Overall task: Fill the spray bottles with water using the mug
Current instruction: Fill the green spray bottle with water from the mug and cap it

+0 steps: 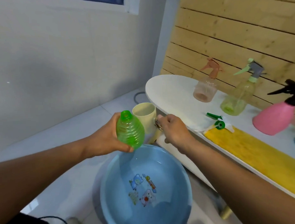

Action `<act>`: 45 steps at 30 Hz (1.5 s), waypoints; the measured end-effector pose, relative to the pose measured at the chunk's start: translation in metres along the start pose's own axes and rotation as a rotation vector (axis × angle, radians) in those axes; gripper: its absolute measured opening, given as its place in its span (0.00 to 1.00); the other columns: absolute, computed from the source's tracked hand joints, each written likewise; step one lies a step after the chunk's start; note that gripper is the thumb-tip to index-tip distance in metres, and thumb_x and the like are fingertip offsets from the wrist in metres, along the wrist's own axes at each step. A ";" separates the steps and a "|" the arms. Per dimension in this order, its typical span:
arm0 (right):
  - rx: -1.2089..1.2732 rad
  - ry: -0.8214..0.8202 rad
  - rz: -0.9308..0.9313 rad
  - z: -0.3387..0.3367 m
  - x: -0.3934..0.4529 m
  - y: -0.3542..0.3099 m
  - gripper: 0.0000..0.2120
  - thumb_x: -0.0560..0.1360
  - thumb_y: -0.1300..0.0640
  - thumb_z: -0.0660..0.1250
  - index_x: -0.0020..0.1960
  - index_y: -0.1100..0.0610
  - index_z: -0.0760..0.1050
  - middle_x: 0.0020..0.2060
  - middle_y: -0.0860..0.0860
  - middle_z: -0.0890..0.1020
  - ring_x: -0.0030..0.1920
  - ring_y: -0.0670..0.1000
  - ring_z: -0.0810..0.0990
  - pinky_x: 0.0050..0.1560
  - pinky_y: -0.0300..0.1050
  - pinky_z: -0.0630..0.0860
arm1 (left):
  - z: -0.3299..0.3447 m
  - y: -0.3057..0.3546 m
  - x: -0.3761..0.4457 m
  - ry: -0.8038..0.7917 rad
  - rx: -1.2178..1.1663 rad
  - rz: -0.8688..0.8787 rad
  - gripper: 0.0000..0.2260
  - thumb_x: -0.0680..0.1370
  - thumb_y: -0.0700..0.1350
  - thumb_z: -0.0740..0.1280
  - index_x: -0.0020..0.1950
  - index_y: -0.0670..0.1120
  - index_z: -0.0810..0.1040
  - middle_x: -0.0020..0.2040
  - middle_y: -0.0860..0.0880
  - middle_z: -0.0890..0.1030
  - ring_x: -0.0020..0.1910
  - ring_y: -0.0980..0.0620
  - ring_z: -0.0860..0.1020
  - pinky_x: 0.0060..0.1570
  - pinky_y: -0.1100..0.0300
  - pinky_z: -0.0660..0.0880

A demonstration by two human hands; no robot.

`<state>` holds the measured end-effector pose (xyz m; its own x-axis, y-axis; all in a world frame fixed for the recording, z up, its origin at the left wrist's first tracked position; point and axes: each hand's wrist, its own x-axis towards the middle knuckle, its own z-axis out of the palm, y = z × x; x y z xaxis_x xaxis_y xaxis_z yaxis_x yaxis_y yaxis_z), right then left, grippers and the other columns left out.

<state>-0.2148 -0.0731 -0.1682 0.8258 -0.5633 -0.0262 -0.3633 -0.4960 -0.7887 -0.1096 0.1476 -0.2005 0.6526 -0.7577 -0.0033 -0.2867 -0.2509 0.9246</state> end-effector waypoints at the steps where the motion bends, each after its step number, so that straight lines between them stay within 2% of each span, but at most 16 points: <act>1: -0.018 -0.006 0.001 0.005 -0.001 0.006 0.20 0.81 0.43 0.60 0.43 0.58 0.73 0.38 0.54 0.78 0.41 0.57 0.77 0.48 0.59 0.79 | -0.001 -0.003 -0.002 -0.003 0.025 0.001 0.45 0.64 0.36 0.86 0.73 0.53 0.64 0.64 0.54 0.78 0.62 0.60 0.79 0.55 0.67 0.77; 4: -0.182 -0.072 0.015 0.023 -0.004 0.032 0.17 0.83 0.45 0.58 0.42 0.56 0.72 0.37 0.51 0.77 0.42 0.56 0.76 0.39 0.47 0.68 | -0.004 -0.009 -0.005 -0.014 0.099 0.005 0.45 0.64 0.38 0.86 0.72 0.53 0.64 0.63 0.54 0.77 0.60 0.63 0.78 0.54 0.69 0.76; 6: -0.325 -0.157 0.032 0.040 -0.008 0.060 0.17 0.84 0.46 0.57 0.43 0.57 0.73 0.41 0.54 0.79 0.45 0.58 0.77 0.41 0.46 0.66 | -0.003 -0.012 -0.006 -0.043 0.135 0.022 0.45 0.64 0.40 0.87 0.72 0.53 0.64 0.63 0.55 0.77 0.60 0.64 0.78 0.55 0.71 0.74; 10: -0.567 -0.297 0.133 0.061 -0.017 0.118 0.18 0.85 0.50 0.54 0.55 0.61 0.77 0.54 0.60 0.81 0.56 0.61 0.80 0.51 0.48 0.73 | 0.006 -0.015 0.000 -0.105 0.145 0.051 0.44 0.65 0.42 0.86 0.73 0.52 0.65 0.63 0.57 0.78 0.62 0.64 0.78 0.57 0.72 0.73; 14: -0.795 -0.485 0.134 0.067 -0.022 0.160 0.12 0.81 0.61 0.62 0.62 0.63 0.75 0.60 0.58 0.80 0.61 0.59 0.79 0.57 0.49 0.76 | 0.011 -0.021 0.006 -0.135 0.162 0.049 0.44 0.66 0.43 0.86 0.74 0.54 0.64 0.64 0.58 0.77 0.65 0.61 0.77 0.59 0.71 0.73; 17: -0.882 -0.513 0.111 0.076 -0.023 0.185 0.15 0.79 0.61 0.64 0.65 0.60 0.74 0.61 0.56 0.79 0.62 0.57 0.80 0.59 0.48 0.76 | 0.010 -0.027 0.011 -0.145 0.195 0.043 0.43 0.66 0.45 0.86 0.73 0.56 0.64 0.64 0.58 0.77 0.64 0.60 0.77 0.63 0.64 0.75; 23: -0.987 -0.534 0.065 0.096 -0.019 0.208 0.16 0.81 0.61 0.60 0.67 0.58 0.74 0.64 0.56 0.76 0.63 0.56 0.80 0.63 0.49 0.76 | 0.005 -0.039 0.016 -0.163 0.218 0.038 0.42 0.66 0.46 0.86 0.73 0.57 0.65 0.63 0.58 0.78 0.64 0.56 0.78 0.64 0.56 0.77; 26: -0.974 -0.546 0.083 0.107 -0.017 0.216 0.17 0.83 0.58 0.59 0.71 0.56 0.70 0.67 0.54 0.74 0.66 0.55 0.77 0.66 0.48 0.73 | 0.003 -0.045 0.016 -0.160 0.237 0.018 0.43 0.65 0.47 0.86 0.72 0.59 0.65 0.63 0.58 0.78 0.63 0.55 0.78 0.64 0.50 0.77; 30: -0.917 -0.570 0.127 0.120 -0.019 0.221 0.16 0.83 0.60 0.59 0.70 0.58 0.71 0.66 0.56 0.74 0.66 0.57 0.77 0.65 0.49 0.74 | 0.001 -0.049 0.015 -0.169 0.258 0.017 0.43 0.64 0.50 0.85 0.72 0.60 0.64 0.63 0.59 0.77 0.63 0.55 0.78 0.64 0.49 0.77; 33: -0.656 -0.486 0.246 0.124 -0.019 0.223 0.12 0.83 0.57 0.59 0.59 0.58 0.79 0.57 0.56 0.81 0.57 0.55 0.81 0.57 0.46 0.76 | 0.001 -0.051 0.016 -0.164 0.256 0.014 0.43 0.64 0.49 0.85 0.72 0.59 0.65 0.64 0.57 0.76 0.64 0.55 0.77 0.64 0.51 0.77; 35: -0.487 -0.425 0.326 0.118 -0.019 0.221 0.12 0.83 0.57 0.58 0.52 0.59 0.80 0.51 0.57 0.82 0.51 0.55 0.80 0.48 0.43 0.72 | 0.001 -0.050 0.016 -0.174 0.258 0.013 0.42 0.64 0.48 0.84 0.72 0.59 0.65 0.63 0.58 0.76 0.63 0.55 0.77 0.63 0.51 0.78; 39: -0.254 -0.347 0.439 0.100 -0.023 0.208 0.15 0.82 0.55 0.58 0.38 0.55 0.71 0.37 0.52 0.76 0.37 0.52 0.74 0.38 0.44 0.69 | 0.000 -0.050 0.017 -0.194 0.269 0.008 0.42 0.64 0.47 0.82 0.71 0.60 0.64 0.63 0.57 0.76 0.63 0.55 0.78 0.60 0.50 0.80; 41: -0.163 -0.320 0.454 0.090 -0.027 0.196 0.16 0.82 0.52 0.59 0.36 0.55 0.69 0.32 0.52 0.72 0.32 0.52 0.71 0.33 0.44 0.68 | 0.000 -0.049 0.017 -0.197 0.265 -0.007 0.42 0.63 0.46 0.82 0.71 0.60 0.64 0.63 0.56 0.76 0.63 0.54 0.77 0.60 0.49 0.80; 45: -0.048 -0.298 0.423 0.064 -0.032 0.158 0.14 0.79 0.50 0.61 0.36 0.53 0.72 0.30 0.48 0.72 0.30 0.48 0.69 0.33 0.42 0.68 | -0.002 -0.044 0.017 -0.207 0.282 -0.004 0.43 0.62 0.48 0.83 0.72 0.56 0.65 0.64 0.55 0.75 0.64 0.54 0.77 0.61 0.50 0.79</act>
<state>-0.2708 -0.0909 -0.3316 0.6872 -0.5119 -0.5155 -0.7052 -0.2995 -0.6427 -0.0845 0.1473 -0.2408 0.5067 -0.8550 -0.1105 -0.4854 -0.3888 0.7831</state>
